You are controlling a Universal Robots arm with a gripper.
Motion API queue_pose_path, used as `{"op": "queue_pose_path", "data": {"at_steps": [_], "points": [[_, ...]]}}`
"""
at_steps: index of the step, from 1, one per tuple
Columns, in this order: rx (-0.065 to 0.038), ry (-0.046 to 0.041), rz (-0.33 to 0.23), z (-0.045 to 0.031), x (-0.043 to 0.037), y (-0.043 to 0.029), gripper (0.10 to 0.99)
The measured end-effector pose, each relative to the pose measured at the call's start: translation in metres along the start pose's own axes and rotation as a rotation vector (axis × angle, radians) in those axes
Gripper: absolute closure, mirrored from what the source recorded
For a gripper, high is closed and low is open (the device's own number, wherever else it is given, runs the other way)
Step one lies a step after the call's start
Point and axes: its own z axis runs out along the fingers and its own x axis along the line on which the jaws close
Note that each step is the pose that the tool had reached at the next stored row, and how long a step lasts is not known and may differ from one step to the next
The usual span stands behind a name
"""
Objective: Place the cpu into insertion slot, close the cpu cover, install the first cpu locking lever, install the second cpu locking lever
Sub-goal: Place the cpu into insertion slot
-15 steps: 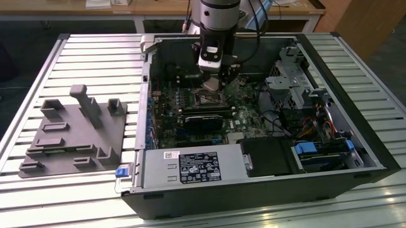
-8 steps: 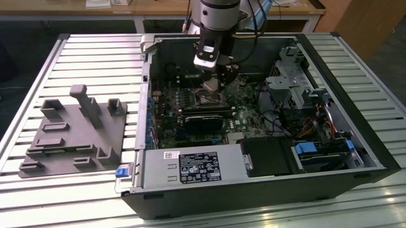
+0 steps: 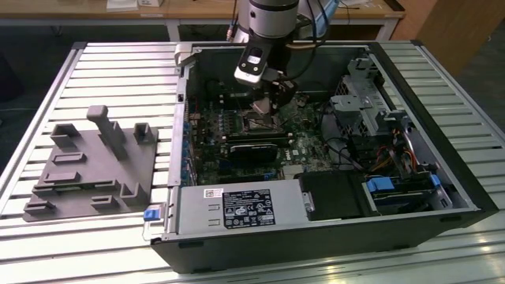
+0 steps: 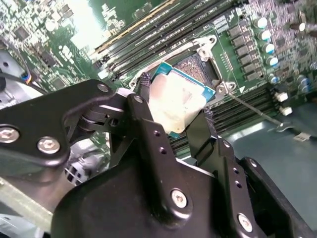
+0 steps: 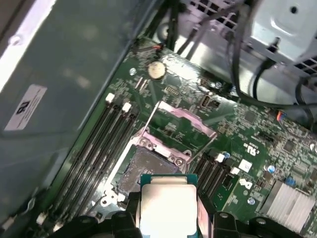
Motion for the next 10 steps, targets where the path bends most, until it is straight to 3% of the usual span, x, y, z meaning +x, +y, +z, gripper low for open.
{"op": "queue_pose_path", "data": {"at_steps": [10], "points": [[0.006, -0.0115, 0.160, 0.0004, 0.0000, 0.0000, 0.549]]}}
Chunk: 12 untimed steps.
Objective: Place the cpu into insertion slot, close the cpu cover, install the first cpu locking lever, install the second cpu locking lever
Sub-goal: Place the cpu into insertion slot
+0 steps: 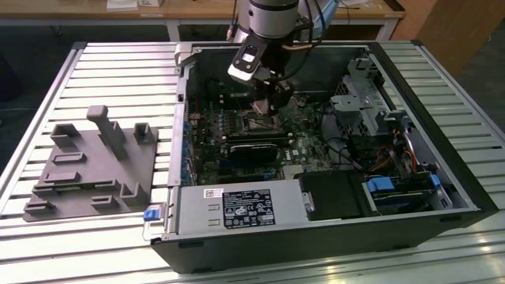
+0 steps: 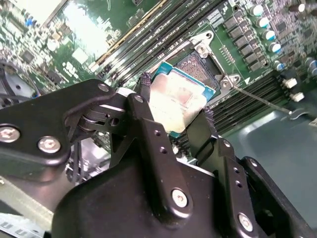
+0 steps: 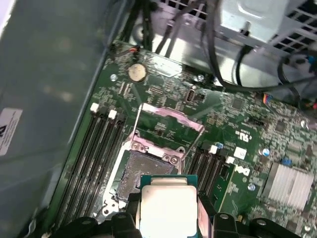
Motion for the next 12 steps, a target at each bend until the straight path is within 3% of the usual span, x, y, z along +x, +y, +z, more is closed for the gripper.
{"op": "queue_pose_path", "data": {"at_steps": [12], "points": [[0.008, -0.0115, 0.211, 0.0022, 0.0001, -0.0001, 0.549]]}}
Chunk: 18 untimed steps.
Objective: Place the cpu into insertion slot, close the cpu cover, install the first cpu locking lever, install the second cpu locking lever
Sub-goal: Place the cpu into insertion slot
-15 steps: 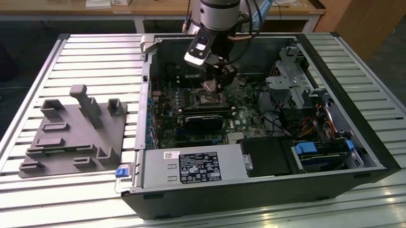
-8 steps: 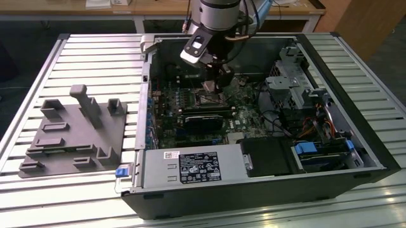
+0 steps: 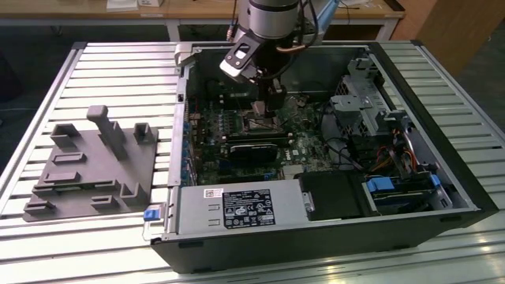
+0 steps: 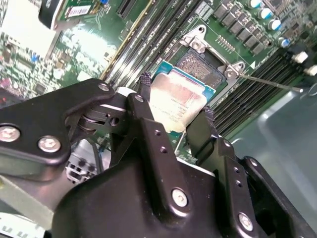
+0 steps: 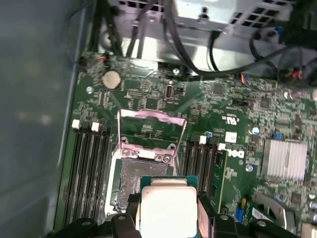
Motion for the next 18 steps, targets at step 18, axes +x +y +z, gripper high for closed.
{"op": "queue_pose_path", "data": {"at_steps": [18], "points": [[-0.041, -0.0021, 0.051, 0.0144, 0.0045, -0.0057, 0.549]]}}
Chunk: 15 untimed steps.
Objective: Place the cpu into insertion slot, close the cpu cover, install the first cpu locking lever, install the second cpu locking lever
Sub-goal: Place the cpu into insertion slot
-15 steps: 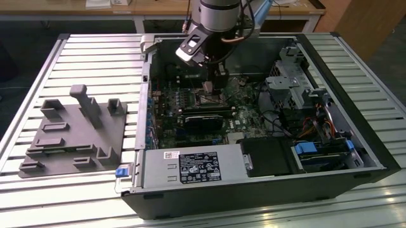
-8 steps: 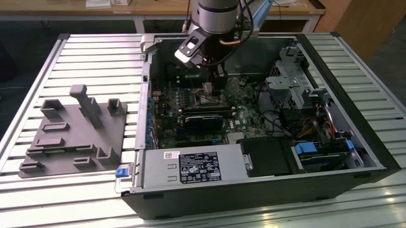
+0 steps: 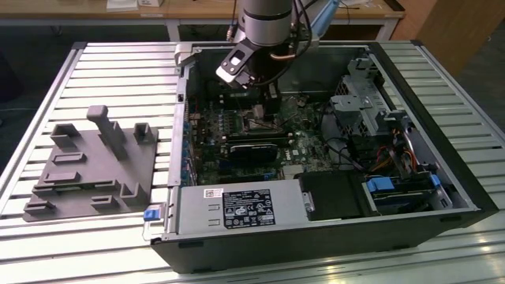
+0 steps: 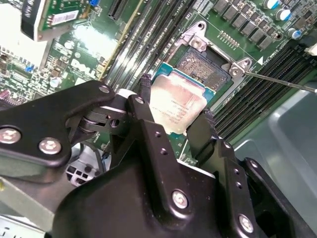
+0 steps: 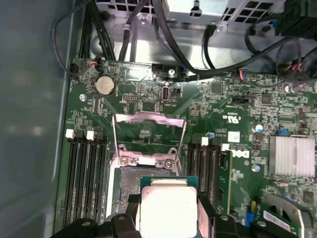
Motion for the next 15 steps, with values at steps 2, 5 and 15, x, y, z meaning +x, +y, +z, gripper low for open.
{"op": "queue_pose_path", "data": {"at_steps": [2, 5, 15], "points": [[0.000, -0.0001, 0.000, 0.0020, 0.0028, 0.0000, 0.549], [0.000, -0.0012, 0.000, 0.0048, 0.0056, -0.0003, 0.549], [0.000, -0.0106, 0.019, 0.0150, 0.0086, -0.0037, 0.549]]}}
